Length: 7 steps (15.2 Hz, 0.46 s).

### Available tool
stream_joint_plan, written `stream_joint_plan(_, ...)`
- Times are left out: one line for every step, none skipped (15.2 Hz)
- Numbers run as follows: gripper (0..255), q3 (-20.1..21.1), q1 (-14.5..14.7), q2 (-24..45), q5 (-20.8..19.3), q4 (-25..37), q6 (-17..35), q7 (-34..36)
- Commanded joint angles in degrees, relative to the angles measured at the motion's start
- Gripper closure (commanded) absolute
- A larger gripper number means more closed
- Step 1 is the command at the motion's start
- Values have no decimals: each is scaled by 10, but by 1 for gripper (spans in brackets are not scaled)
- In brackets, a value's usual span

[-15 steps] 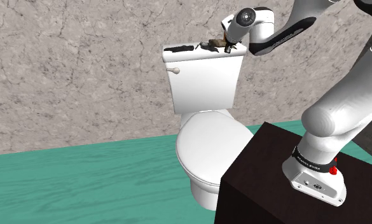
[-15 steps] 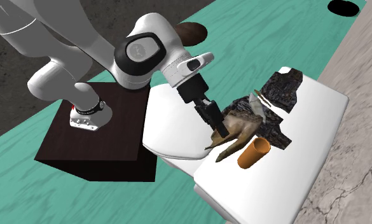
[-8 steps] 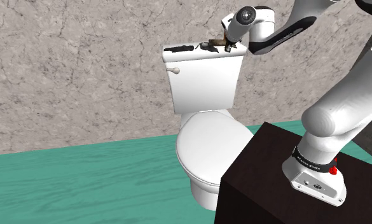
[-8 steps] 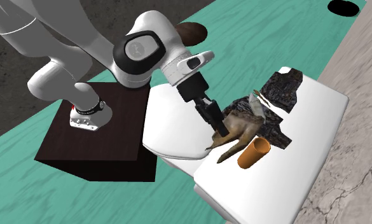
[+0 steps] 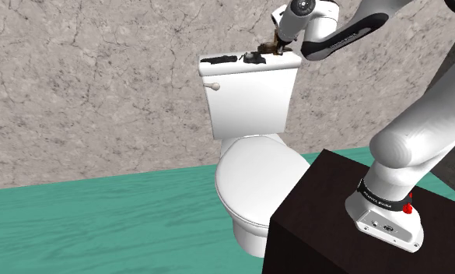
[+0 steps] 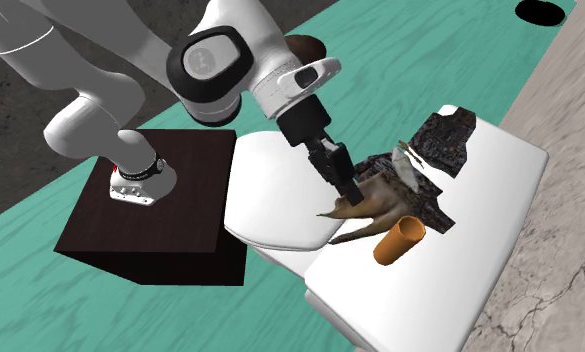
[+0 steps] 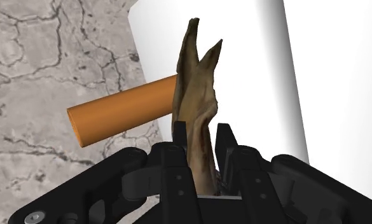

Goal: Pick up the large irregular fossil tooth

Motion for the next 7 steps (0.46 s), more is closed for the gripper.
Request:
stream_joint_plan(255,-3,5,-6,23,5,-6,-24)
stream_joint_plan(255,-4,7,-8,33,9,-10,-36)
stream_joint_plan(255,-5,9,-10,44,12,-13,-47)
stream_joint_plan(255,-6,12,-13,54,15,-17,-58)
stream_joint_plan(255,-8,15,-15,64,19,-21,-68)
stream_joint_plan(255,-8,15,-15,65,20,-21,-70)
stream_joint_plan(255,-8,15,-15,65,19,-21,-70)
